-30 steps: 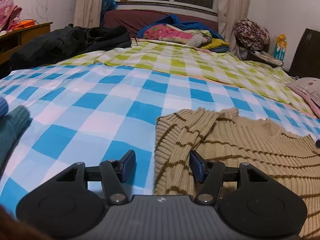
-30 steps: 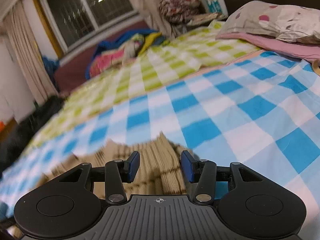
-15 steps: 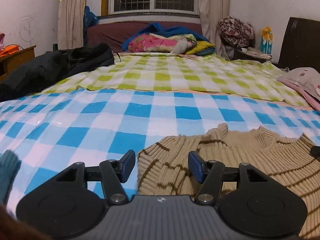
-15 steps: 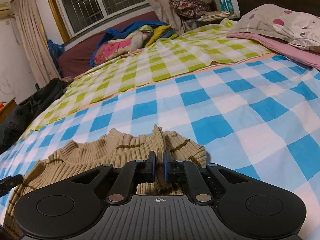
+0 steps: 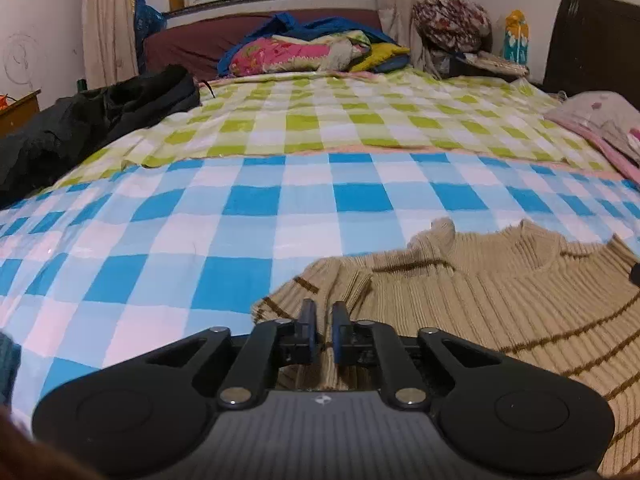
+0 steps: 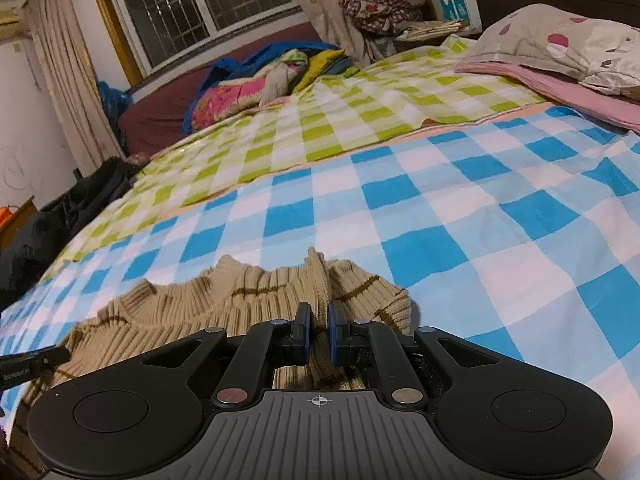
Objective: Fold small clothes
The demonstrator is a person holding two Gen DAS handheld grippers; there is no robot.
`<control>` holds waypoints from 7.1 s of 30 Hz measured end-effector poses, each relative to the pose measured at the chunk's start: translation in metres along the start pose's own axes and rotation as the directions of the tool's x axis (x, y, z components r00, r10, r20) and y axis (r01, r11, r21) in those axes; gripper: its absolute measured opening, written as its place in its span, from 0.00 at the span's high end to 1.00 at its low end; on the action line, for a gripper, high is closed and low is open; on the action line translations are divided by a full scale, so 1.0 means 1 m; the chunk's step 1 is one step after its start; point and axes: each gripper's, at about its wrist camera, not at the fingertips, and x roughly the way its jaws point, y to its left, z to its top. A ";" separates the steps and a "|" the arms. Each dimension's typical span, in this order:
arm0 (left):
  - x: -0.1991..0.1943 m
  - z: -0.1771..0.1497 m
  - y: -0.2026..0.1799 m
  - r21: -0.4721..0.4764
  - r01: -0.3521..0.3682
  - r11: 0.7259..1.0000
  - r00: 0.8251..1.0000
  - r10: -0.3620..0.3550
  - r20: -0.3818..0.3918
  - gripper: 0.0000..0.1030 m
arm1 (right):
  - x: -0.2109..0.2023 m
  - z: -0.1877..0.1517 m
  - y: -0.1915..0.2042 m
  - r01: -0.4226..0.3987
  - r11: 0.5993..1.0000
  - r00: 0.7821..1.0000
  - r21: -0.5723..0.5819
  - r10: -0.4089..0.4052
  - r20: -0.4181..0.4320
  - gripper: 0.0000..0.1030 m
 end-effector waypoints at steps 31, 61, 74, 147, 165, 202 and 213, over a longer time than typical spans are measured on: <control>-0.054 -0.018 0.016 -0.070 -0.075 0.995 0.990 0.083 0.111 0.82 | -0.042 0.002 0.004 0.026 0.999 0.998 -0.046 -0.023 0.064 0.87; -0.103 -0.087 0.015 -0.070 -0.059 0.996 0.995 0.065 0.077 0.72 | -0.069 -0.043 0.045 0.144 0.942 0.990 -0.304 -0.135 0.048 0.88; -0.118 -0.103 0.023 -0.102 -0.042 0.994 0.997 0.048 0.064 0.72 | -0.090 -0.053 0.059 0.172 0.919 0.985 -0.355 -0.164 0.053 0.87; -0.119 -0.128 0.039 -0.131 0.053 0.990 0.996 -0.043 0.076 0.64 | -0.066 -0.095 0.078 0.276 0.821 0.954 -0.499 -0.296 0.039 0.85; -0.124 -0.126 0.037 -0.109 0.038 0.993 0.996 -0.029 0.082 0.64 | -0.073 -0.092 0.078 0.268 0.835 0.956 -0.481 -0.293 0.024 0.78; -0.122 -0.128 0.044 -0.179 0.131 0.975 0.990 -0.120 0.069 0.63 | -0.039 -0.063 0.241 -0.079 0.841 0.994 -0.536 0.023 -0.110 0.58; -0.119 -0.129 0.049 -0.200 0.164 0.966 0.986 -0.153 0.071 0.63 | 0.043 -0.064 0.311 -0.172 0.868 0.958 -0.466 0.038 -0.283 0.55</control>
